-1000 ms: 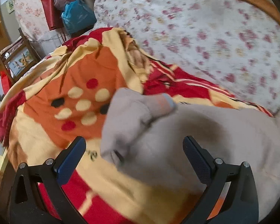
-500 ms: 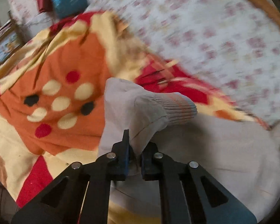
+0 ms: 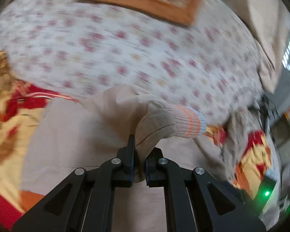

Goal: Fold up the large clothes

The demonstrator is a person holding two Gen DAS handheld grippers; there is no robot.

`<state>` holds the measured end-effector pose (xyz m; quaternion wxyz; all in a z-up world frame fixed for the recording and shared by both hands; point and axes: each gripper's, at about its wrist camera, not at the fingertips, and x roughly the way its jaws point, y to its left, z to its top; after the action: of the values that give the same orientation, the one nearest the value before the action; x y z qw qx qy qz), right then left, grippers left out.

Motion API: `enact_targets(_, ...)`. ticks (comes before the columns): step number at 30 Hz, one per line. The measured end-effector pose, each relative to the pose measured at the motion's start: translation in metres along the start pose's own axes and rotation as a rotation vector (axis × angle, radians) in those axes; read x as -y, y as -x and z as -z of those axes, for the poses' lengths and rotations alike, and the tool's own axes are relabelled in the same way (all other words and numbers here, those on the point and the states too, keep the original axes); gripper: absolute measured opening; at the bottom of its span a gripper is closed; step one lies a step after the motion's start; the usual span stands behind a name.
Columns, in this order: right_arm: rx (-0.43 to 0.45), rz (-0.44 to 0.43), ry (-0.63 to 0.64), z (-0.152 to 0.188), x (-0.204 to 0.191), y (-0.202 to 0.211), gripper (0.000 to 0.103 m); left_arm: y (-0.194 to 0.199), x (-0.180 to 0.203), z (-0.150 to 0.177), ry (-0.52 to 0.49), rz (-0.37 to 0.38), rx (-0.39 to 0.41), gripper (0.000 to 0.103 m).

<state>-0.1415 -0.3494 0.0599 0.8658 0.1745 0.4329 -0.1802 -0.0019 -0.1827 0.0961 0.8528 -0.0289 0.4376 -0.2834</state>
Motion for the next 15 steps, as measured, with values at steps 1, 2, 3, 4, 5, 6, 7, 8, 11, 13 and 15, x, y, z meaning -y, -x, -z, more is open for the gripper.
enact_targets(1, 0.003, 0.008, -0.021, -0.002, 0.008, 0.001, 0.102, -0.012, 0.011, 0.006, -0.013, 0.022, -0.021, 0.006)
enact_targets(2, 0.004, 0.019, -0.035, -0.004, 0.015, 0.001, 0.102, -0.024, 0.019, 0.01, -0.021, 0.045, -0.047, 0.006)
enact_targets(3, 0.004, 0.026, -0.046, -0.005, 0.019, 0.001, 0.102, -0.04, 0.027, 0.02, -0.023, 0.073, -0.087, 0.008)
enact_targets(4, -0.001, 0.038, -0.059, -0.005, 0.025, -0.001, 0.102, -0.05, 0.031, 0.027, -0.019, 0.083, -0.112, 0.013)
enact_targets(5, -0.009, 0.051, -0.074, -0.005, 0.033, -0.003, 0.102, -0.059, 0.034, 0.033, -0.018, 0.091, -0.135, 0.018)
enact_targets(6, -0.017, 0.056, -0.091, -0.005, 0.039, -0.005, 0.102, -0.068, 0.035, 0.04, -0.021, 0.097, -0.17, 0.031)
enact_targets(7, -0.025, 0.047, -0.118, -0.005, 0.046, -0.007, 0.102, -0.069, 0.034, 0.045, -0.023, 0.097, -0.187, 0.044)
enact_targets(8, -0.028, 0.038, -0.132, -0.005, 0.05, -0.009, 0.102, -0.068, 0.031, 0.05, -0.028, 0.097, -0.195, 0.046)
enact_targets(11, -0.034, 0.001, -0.156, -0.007, 0.052, -0.009, 0.102, -0.039, 0.02, 0.056, -0.083, 0.085, -0.181, 0.056)
enact_targets(13, -0.037, -0.033, -0.159, -0.007, 0.048, -0.008, 0.103, -0.004, 0.006, 0.06, -0.13, 0.052, -0.143, 0.074)
enact_targets(15, -0.043, -0.075, -0.164, -0.007, 0.043, -0.008, 0.103, 0.026, -0.011, 0.069, -0.167, -0.037, -0.082, 0.076)
